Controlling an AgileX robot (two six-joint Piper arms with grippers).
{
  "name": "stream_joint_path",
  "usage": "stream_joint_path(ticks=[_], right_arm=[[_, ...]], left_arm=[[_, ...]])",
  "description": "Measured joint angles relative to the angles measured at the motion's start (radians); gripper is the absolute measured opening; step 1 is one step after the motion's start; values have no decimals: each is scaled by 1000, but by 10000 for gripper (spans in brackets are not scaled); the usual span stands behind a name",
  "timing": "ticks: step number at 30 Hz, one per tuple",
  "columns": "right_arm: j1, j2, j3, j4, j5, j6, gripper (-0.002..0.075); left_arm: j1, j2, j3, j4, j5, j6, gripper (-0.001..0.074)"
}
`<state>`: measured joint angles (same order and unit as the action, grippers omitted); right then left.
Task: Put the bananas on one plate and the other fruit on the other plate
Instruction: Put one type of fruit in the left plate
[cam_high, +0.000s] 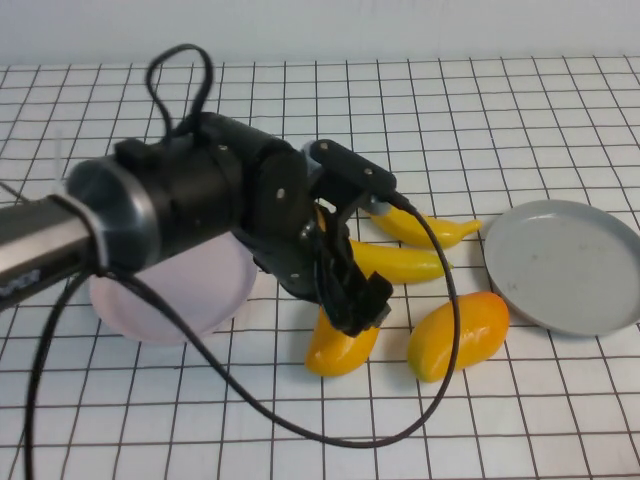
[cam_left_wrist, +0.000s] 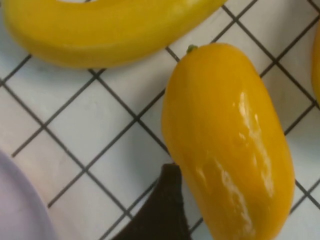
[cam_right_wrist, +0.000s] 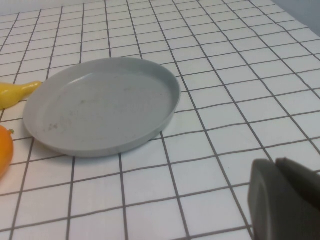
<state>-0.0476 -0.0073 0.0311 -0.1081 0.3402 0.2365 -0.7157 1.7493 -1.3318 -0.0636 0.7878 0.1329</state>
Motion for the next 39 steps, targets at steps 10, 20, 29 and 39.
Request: stream_joint_path(ticks=[10,20,29,39], right_arm=[[0,0,0,0,0,0,-16],[0,0,0,0,0,0,-16],[-2,0,0,0,0,0,-16],[-2,0,0,0,0,0,-16]], left_arm=[[-19,187,-91,36,2,-10,668],[-9,203,-93,91,2,-63,522],[60,-14,-93,155,68,-63,522],[366,-66,-17,181,98,-63,522]])
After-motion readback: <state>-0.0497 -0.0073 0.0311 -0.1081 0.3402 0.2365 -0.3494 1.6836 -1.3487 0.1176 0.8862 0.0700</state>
